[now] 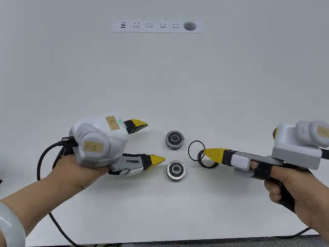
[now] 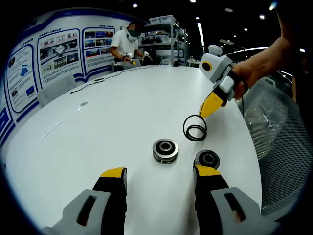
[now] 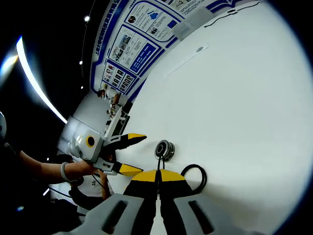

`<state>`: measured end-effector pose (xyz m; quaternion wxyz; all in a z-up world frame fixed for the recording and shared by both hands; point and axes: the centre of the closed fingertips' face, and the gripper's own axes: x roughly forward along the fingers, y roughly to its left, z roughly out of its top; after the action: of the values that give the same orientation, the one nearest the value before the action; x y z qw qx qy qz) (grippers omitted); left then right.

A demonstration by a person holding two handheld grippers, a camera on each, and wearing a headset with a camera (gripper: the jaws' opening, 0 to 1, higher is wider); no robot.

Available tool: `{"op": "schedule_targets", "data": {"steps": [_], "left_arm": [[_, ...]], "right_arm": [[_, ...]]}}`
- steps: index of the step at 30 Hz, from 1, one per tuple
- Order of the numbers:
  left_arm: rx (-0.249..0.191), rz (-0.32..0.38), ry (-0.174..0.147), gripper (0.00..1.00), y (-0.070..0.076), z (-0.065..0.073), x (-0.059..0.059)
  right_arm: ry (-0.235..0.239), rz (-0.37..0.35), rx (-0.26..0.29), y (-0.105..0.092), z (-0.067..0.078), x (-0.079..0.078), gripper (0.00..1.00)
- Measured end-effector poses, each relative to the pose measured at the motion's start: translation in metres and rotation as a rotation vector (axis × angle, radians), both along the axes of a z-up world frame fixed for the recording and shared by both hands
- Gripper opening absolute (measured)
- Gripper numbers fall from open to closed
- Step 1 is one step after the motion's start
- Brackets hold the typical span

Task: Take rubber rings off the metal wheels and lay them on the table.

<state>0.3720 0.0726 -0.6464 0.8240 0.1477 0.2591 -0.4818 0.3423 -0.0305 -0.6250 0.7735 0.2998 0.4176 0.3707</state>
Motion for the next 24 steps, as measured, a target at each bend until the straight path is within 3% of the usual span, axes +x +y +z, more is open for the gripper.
{"op": "schedule_targets", "data": {"steps": [13,24], "left_arm": [[-0.002,0.018,0.017,0.54,0.006,-0.003,-0.005],[-0.01,0.031,0.035,0.53,0.01,-0.005,-0.012]], "right_arm": [[0.039,-0.044,-0.055,-0.021,-0.02,-0.004,0.02],[-0.025,-0.013,-0.139,-0.025,-0.027,-0.003,0.05]]}}
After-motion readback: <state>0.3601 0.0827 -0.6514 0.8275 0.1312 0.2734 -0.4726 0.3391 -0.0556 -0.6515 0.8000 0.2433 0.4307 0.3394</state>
